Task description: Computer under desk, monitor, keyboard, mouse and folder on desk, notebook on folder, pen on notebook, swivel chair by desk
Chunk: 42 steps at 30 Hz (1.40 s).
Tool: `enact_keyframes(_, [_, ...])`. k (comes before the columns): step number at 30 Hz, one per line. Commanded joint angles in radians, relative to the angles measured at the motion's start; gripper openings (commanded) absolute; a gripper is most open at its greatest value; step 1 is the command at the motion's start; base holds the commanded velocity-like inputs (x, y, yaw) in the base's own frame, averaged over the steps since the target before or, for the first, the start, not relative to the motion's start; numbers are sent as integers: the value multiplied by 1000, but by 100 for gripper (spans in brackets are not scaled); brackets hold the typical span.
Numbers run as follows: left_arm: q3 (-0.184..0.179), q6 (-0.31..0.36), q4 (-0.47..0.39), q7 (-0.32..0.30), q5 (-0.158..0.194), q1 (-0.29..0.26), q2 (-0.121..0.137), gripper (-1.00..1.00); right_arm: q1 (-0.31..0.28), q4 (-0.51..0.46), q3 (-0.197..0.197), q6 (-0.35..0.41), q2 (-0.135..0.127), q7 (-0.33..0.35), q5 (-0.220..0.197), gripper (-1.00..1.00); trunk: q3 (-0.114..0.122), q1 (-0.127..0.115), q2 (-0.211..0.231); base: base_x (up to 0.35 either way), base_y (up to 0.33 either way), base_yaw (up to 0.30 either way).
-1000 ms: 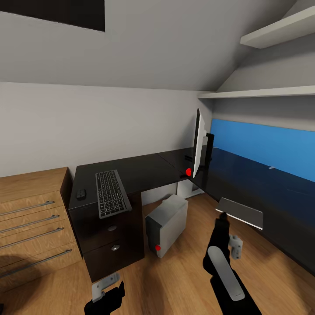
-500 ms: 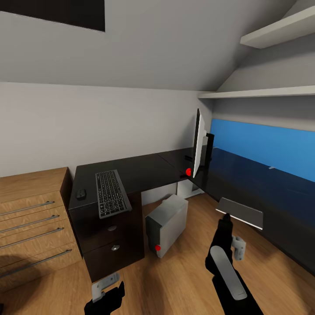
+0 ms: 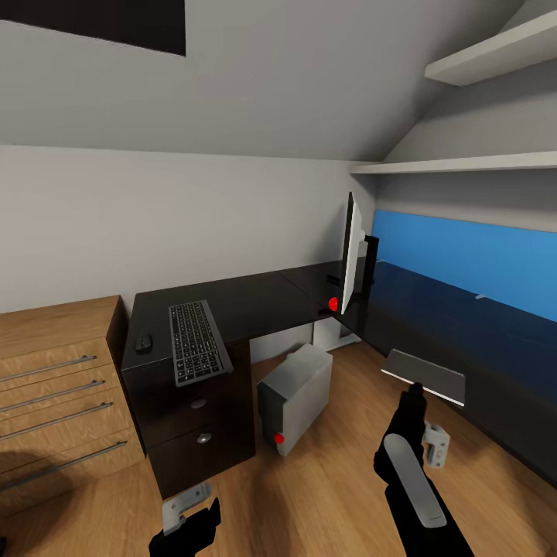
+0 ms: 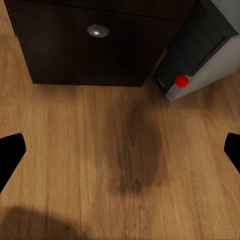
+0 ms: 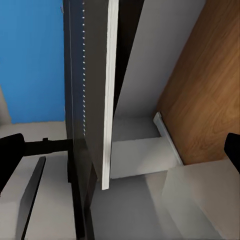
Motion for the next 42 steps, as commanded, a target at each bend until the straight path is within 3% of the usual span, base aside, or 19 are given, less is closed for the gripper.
enact_keyframes(1, [-1,3,-2,6,7,0,0,100,-1,-1,-1,-4,0,-3,-2,100,-1,0,0,0,0,0])
enact_keyframes(42, [-7,4,3,5,8,0,0,100,-1,-2,-8,-4,0,3,1,100,-1,0,0,61,11,0])
